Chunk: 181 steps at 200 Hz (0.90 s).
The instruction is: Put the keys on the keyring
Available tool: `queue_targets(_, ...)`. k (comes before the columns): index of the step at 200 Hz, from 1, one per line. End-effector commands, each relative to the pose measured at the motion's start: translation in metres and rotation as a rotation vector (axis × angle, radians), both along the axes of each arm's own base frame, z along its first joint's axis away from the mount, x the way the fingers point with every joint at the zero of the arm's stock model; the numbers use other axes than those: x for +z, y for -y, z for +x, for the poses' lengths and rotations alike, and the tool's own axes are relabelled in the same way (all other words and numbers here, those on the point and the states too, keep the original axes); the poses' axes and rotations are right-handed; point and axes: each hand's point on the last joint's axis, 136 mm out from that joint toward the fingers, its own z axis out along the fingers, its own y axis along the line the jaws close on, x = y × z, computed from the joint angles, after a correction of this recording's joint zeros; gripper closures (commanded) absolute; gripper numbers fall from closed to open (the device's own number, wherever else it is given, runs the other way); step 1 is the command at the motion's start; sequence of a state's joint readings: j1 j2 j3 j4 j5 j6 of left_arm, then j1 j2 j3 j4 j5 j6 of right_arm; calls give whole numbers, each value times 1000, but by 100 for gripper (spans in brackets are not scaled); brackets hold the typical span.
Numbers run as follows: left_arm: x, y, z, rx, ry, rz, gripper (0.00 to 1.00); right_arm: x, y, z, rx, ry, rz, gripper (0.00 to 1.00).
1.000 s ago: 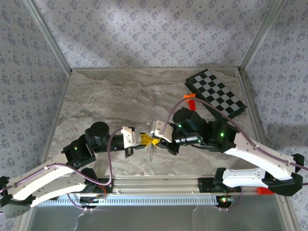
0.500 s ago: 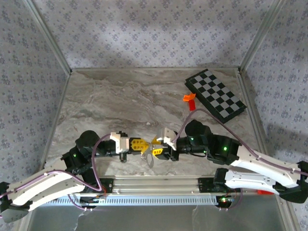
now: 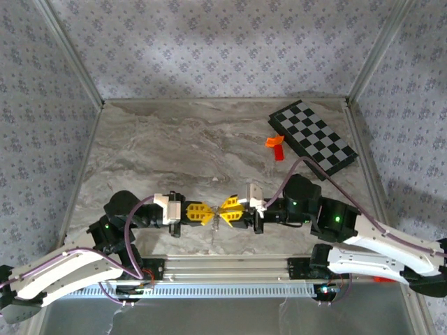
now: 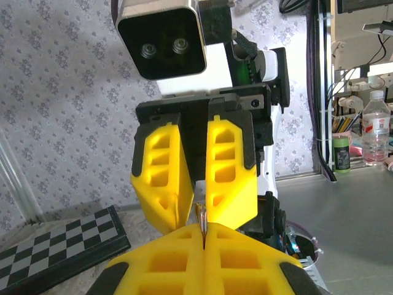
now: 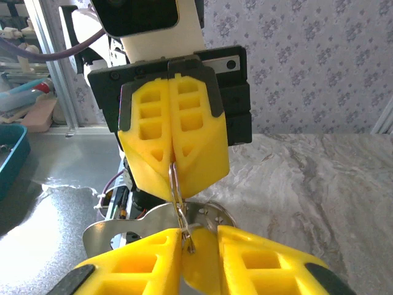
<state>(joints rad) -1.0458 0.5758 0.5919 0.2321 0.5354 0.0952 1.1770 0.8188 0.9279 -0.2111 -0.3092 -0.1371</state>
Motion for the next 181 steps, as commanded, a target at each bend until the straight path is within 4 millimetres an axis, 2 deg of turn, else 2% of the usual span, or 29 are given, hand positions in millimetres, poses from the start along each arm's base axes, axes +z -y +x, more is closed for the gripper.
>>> queue_targets(1,20,-7,-9,-28,36,-55,100,-1,1,-4,15,-1,-18,86)
queue_targets(30,19,-9,-9,-21,35,-63,100,-8,-1,-6,28,-17,-47,100)
queue_targets(87,23,-12,-13,-38,26,-81,100,-26,-6,0,6,-42,-134,100)
queue_targets(120,21,-11,-12,-39,25,-82,100,-18,-1,-2,-6,-16,-111,100)
queue_targets(157,16,-9,-11,-36,27,-70,100,-10,7,-1,-38,34,-75,77)
queue_targets(181,11,-9,-11,-34,20,-59,100,-2,8,-7,-15,49,-28,67)
